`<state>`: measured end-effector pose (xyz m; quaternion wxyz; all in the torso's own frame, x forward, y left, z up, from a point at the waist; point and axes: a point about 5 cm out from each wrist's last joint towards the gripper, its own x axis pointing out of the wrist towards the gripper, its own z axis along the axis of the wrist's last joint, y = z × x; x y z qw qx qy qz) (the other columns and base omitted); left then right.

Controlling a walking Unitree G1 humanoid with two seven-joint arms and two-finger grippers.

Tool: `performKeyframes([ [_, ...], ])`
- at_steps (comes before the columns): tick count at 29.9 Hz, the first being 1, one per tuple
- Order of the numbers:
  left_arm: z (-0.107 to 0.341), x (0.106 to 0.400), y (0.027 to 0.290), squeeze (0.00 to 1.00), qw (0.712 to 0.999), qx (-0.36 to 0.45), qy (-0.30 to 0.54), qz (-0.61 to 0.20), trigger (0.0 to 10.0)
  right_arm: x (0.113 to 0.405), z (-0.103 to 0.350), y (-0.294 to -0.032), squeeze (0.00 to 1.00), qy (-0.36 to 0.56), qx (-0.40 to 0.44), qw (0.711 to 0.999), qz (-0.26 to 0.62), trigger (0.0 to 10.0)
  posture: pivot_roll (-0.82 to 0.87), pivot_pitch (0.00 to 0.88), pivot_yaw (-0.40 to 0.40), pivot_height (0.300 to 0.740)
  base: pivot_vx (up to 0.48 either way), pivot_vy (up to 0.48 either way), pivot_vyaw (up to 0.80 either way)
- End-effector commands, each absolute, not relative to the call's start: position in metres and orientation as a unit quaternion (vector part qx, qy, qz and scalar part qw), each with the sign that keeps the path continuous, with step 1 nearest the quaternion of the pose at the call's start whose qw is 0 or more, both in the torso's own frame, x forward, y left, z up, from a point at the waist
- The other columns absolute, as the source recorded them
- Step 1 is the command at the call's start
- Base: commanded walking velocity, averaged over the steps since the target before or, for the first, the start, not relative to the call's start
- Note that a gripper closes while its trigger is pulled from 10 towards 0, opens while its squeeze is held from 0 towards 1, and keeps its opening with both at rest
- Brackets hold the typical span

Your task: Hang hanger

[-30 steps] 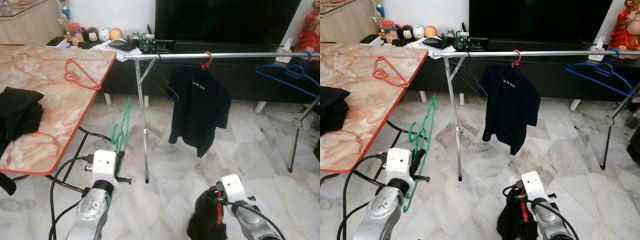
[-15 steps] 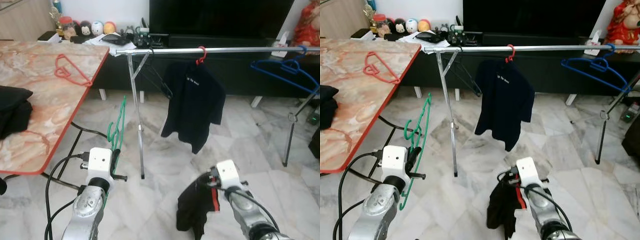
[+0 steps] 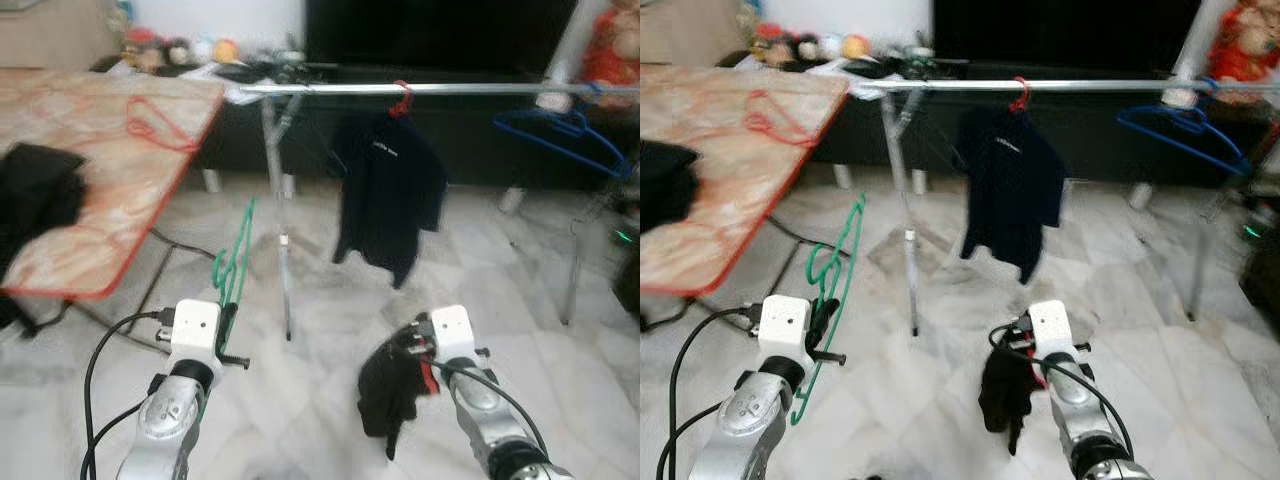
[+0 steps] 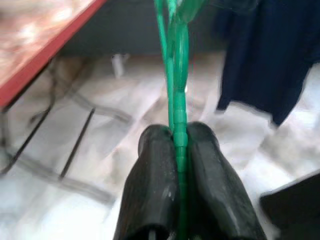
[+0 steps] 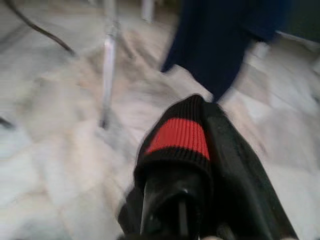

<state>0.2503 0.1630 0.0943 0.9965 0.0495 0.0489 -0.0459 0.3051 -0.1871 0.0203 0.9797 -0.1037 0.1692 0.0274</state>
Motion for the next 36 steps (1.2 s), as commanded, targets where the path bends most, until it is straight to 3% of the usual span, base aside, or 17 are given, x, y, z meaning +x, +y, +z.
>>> performKeyframes([
  [1,0.098,0.251,0.163,0.00,0.997,0.046,0.045,-0.047,10.0,0.310,0.027,-0.184,0.00,0.154,-0.097,0.983,0.027,10.0,0.04,0.000,-0.018,0.740,-0.311,0.000,0.00],
  [24,0.099,0.251,0.166,0.00,0.996,0.049,0.056,-0.049,10.0,0.324,0.046,-0.172,0.00,0.132,-0.083,0.987,0.024,10.0,0.05,0.000,-0.022,0.740,-0.309,0.000,0.00],
  [36,0.082,0.248,0.169,0.00,0.983,0.087,0.133,-0.092,10.0,0.332,0.051,-0.168,0.00,0.144,-0.092,0.985,0.030,10.0,0.06,0.000,-0.027,0.740,0.000,0.000,0.00],
])
